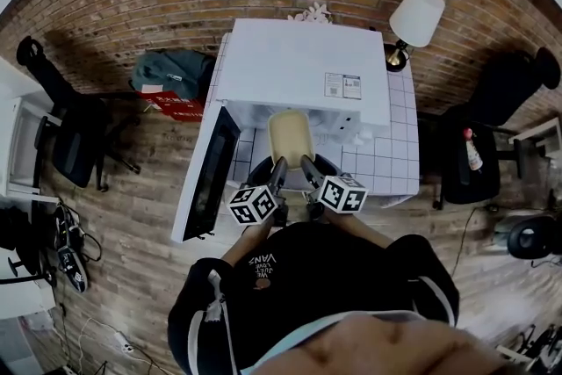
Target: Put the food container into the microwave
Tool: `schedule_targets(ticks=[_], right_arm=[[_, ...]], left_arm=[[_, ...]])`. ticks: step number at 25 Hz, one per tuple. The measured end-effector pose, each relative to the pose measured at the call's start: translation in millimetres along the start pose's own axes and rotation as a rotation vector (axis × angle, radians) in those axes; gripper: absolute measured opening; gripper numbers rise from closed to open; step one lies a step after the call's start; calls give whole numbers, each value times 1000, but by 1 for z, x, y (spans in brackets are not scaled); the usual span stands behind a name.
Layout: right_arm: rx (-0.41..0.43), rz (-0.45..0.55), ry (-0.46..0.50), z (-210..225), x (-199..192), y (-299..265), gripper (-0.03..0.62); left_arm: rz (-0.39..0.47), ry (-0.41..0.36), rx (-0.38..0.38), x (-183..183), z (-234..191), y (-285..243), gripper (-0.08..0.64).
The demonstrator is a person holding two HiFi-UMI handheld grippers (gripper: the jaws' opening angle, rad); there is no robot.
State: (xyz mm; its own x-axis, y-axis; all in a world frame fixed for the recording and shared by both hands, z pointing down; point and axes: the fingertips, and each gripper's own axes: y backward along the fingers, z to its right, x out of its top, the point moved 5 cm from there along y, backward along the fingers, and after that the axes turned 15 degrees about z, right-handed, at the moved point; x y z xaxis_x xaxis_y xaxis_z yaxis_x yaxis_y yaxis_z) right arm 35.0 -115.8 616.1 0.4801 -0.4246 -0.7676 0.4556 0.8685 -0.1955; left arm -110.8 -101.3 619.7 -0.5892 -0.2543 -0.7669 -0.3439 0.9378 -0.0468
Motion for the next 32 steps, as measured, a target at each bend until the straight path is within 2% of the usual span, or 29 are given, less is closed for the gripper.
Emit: schedule_targets(ticks=[15,32], right_arm=[[-9,-22,-5,16,12,-42,150],[-6,-41,-18,31,22,-77,150]], left_arm=[[-37,-4,13,5,-17,-45,153],[-36,25,51,8,-30,-77,153]])
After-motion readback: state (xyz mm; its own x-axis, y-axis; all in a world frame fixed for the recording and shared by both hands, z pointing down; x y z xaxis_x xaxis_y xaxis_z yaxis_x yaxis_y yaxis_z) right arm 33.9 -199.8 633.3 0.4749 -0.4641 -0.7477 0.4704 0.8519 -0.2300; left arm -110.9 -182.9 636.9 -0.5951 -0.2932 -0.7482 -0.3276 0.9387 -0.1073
